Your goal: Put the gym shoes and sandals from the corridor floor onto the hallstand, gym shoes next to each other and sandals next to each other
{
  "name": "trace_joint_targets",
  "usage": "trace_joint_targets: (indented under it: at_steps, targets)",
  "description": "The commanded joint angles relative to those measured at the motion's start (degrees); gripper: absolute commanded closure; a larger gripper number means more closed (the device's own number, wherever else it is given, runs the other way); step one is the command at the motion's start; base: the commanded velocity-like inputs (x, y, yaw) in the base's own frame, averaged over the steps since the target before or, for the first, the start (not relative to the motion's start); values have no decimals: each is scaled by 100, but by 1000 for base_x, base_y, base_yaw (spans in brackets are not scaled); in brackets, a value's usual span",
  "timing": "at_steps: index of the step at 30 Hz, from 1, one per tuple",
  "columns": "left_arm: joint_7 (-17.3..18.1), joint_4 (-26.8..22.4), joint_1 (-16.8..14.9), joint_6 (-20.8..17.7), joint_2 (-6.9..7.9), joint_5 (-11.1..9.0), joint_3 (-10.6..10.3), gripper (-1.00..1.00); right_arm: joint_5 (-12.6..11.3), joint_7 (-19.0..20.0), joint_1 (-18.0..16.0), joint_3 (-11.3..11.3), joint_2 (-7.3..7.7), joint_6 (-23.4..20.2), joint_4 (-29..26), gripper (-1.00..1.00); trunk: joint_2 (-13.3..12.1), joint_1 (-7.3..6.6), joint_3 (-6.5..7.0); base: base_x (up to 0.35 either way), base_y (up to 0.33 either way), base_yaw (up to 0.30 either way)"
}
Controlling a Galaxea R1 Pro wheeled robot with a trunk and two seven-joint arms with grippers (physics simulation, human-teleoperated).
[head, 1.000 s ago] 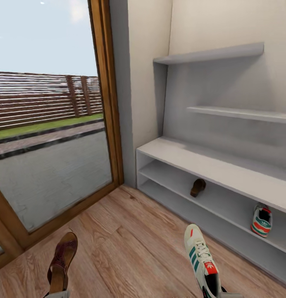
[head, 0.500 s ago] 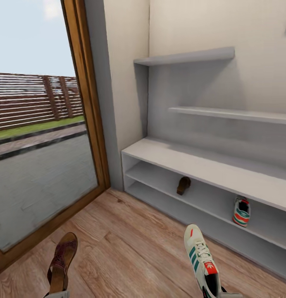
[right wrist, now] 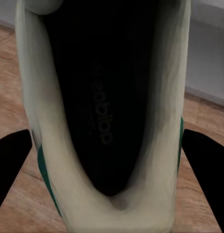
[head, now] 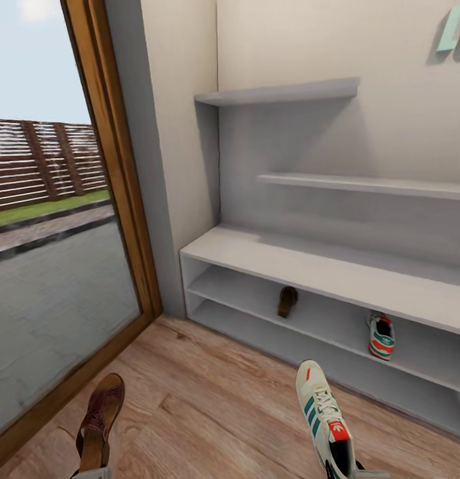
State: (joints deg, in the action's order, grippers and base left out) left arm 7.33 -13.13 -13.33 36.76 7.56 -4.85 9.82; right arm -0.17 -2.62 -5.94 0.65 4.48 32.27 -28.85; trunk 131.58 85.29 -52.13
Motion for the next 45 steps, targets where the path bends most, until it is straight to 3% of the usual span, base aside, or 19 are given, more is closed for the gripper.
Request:
trace_joint_targets:
  at_steps: [1, 13, 39, 45]
  targets:
    - [49, 3, -2, 6, 0, -34, 20, 100, 0, -15, -4, -3, 0, 16, 3, 100, 2, 1, -3, 169, 278, -255]
    - [49, 3, 0, 15, 0, -34, 20, 100, 0, -16, -4, -3, 0, 16, 3, 100, 2, 1, 25, 36, 261, -255]
    - [49, 3, -2, 15, 0, -34, 20, 100, 0, -16, -4, -3, 0, 18, 3, 100, 2, 1, 85, 0, 13, -255]
    - [49, 3, -2, 15, 0, -34, 20, 100, 0, -16, -4, -3, 0, 17, 3, 100, 2, 1, 99, 0, 245, -255]
